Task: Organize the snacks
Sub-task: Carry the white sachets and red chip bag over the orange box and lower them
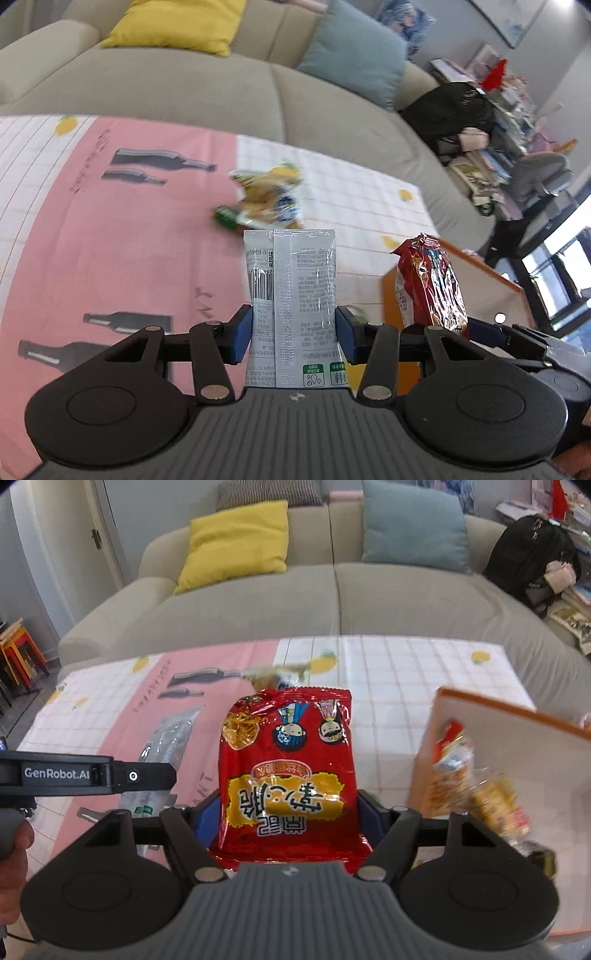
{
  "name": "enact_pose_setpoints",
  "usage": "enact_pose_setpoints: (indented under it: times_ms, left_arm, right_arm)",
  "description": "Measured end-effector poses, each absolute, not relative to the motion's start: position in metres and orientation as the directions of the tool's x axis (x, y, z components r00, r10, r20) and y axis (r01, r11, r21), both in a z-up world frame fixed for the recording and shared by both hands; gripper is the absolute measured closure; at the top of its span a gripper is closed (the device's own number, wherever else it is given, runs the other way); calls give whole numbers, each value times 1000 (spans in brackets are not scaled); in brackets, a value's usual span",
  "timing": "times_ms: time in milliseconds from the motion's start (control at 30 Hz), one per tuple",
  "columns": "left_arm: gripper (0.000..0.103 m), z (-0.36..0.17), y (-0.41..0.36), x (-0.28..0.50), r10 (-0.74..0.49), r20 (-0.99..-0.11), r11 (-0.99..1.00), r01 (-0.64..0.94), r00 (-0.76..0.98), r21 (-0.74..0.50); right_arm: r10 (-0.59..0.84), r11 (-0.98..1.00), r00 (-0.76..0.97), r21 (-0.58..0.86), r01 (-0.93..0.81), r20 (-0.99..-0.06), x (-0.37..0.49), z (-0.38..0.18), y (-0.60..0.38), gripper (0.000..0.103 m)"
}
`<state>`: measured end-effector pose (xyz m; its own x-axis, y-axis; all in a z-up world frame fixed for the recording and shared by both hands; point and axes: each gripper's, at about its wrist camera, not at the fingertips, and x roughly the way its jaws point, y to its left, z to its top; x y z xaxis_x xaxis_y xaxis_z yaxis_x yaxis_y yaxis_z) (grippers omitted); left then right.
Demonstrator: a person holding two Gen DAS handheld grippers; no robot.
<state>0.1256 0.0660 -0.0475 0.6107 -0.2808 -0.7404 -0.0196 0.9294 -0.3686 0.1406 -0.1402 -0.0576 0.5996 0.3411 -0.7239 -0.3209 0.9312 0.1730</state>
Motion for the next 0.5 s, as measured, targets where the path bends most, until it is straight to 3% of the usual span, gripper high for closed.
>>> enact_pose_setpoints:
  times_ms: [500]
  left_arm:
    - [49,-9,-58,164,-454,-700,891,277,551,-360]
  right_arm:
    - [154,988,663,116,-101,-733,147,-35,-293,32]
